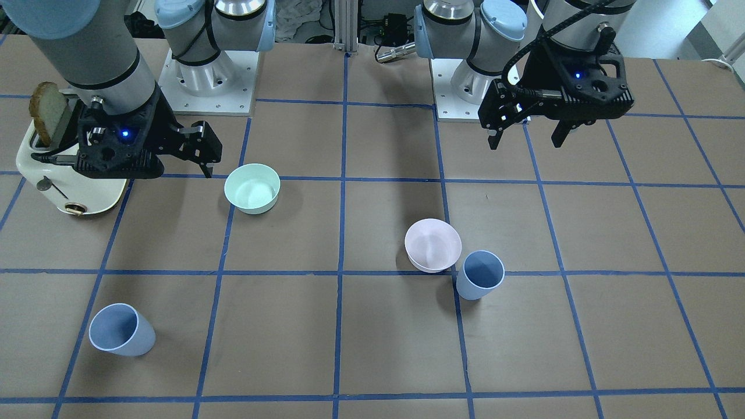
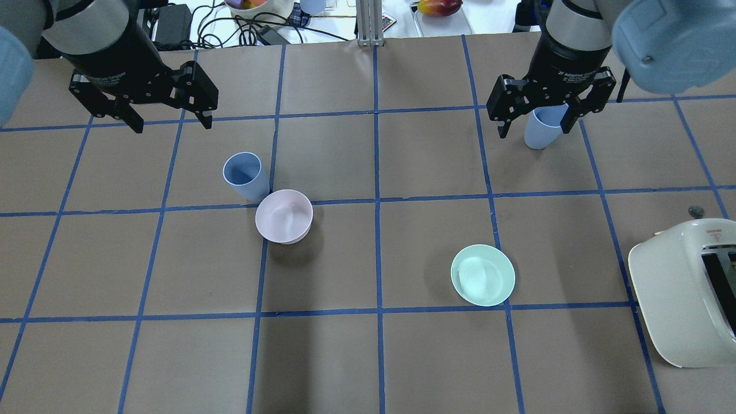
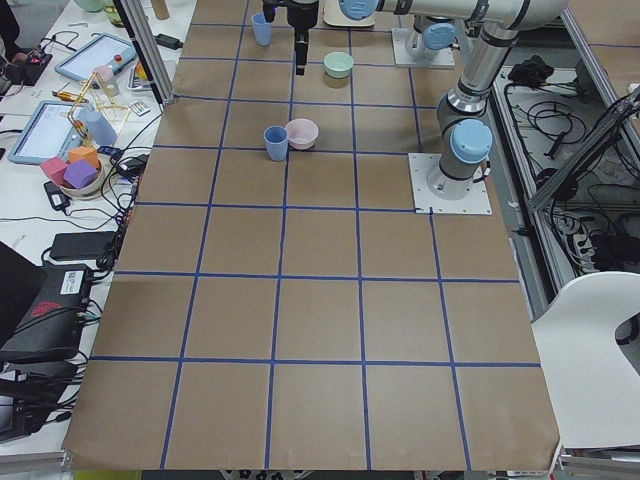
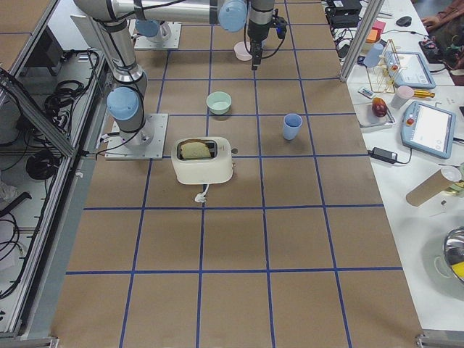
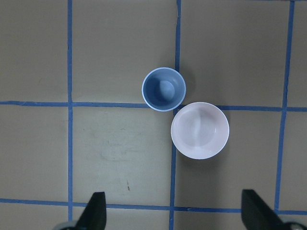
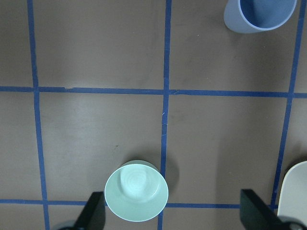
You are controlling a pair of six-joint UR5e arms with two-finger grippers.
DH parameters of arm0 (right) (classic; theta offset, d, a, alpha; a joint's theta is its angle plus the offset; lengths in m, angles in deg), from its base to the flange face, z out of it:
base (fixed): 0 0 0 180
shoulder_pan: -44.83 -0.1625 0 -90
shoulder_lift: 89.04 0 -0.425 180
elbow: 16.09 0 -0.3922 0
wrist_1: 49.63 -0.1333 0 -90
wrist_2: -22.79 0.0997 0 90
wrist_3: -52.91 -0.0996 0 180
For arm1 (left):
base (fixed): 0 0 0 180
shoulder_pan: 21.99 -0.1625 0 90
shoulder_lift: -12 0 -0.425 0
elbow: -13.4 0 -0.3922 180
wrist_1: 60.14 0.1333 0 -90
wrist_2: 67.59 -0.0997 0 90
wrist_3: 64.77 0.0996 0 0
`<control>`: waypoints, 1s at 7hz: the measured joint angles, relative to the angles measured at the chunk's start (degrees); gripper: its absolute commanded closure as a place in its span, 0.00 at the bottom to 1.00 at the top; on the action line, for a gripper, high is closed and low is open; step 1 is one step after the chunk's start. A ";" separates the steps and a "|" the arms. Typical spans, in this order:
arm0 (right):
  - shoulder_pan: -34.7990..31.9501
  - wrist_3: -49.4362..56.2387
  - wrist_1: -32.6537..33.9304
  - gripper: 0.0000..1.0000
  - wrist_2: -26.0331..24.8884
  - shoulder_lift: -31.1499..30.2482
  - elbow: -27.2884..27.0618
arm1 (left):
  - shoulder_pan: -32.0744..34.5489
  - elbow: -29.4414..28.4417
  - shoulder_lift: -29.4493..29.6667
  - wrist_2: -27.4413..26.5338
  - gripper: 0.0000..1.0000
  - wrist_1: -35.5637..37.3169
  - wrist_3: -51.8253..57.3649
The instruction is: Stack blue cups with both arms
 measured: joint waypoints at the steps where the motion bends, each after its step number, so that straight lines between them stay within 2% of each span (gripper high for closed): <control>1: 0.00 -0.01 1.05 0.00 0.03 0.23 0.02 | 0.00 0.00 0.00 0.00 0.00 0.00 0.00; 7: 0.00 0.03 2.00 0.00 0.04 0.49 -0.44 | 0.00 -0.18 0.36 0.34 0.00 0.08 0.02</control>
